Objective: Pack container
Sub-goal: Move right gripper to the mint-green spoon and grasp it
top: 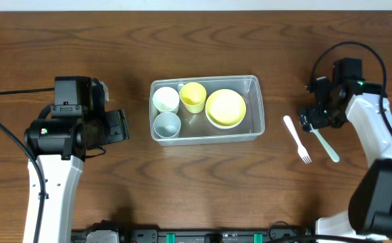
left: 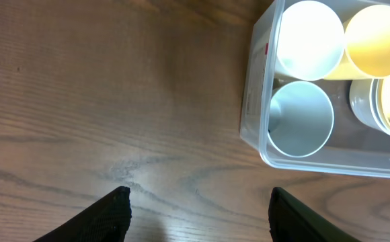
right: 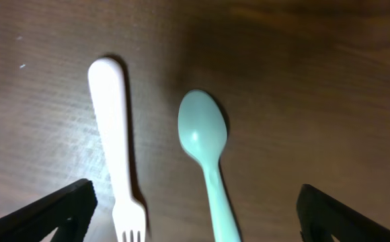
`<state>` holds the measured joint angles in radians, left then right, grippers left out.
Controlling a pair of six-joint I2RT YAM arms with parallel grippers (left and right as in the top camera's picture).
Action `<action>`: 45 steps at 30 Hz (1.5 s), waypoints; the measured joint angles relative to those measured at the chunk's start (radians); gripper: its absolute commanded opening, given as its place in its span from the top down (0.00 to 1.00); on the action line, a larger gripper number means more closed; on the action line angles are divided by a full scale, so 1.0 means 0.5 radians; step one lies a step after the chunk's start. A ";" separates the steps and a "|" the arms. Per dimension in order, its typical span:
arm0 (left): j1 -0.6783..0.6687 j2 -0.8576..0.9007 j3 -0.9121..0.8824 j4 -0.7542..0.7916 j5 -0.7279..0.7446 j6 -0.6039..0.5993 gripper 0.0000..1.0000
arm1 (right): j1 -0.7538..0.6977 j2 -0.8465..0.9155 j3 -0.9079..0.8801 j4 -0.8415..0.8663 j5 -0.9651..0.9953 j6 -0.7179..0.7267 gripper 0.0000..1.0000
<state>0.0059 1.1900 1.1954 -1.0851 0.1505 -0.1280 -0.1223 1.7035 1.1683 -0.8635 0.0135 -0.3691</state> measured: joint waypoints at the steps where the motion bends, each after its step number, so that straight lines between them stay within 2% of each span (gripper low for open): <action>1: 0.000 0.000 0.000 -0.006 0.000 0.000 0.34 | 0.000 0.034 0.000 0.014 -0.002 -0.003 0.06; 14: 0.000 0.000 0.000 -0.014 0.000 0.000 0.34 | 0.000 0.346 -0.002 0.079 -0.013 -0.016 0.09; 45: 0.000 0.000 0.000 -0.030 0.000 -0.005 0.34 | -0.045 0.376 -0.002 0.101 -0.014 -0.014 0.11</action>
<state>0.0059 1.1900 1.1954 -1.1000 0.1505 -0.1303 -0.1448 1.8915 1.1675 -0.8127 0.0067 -0.3763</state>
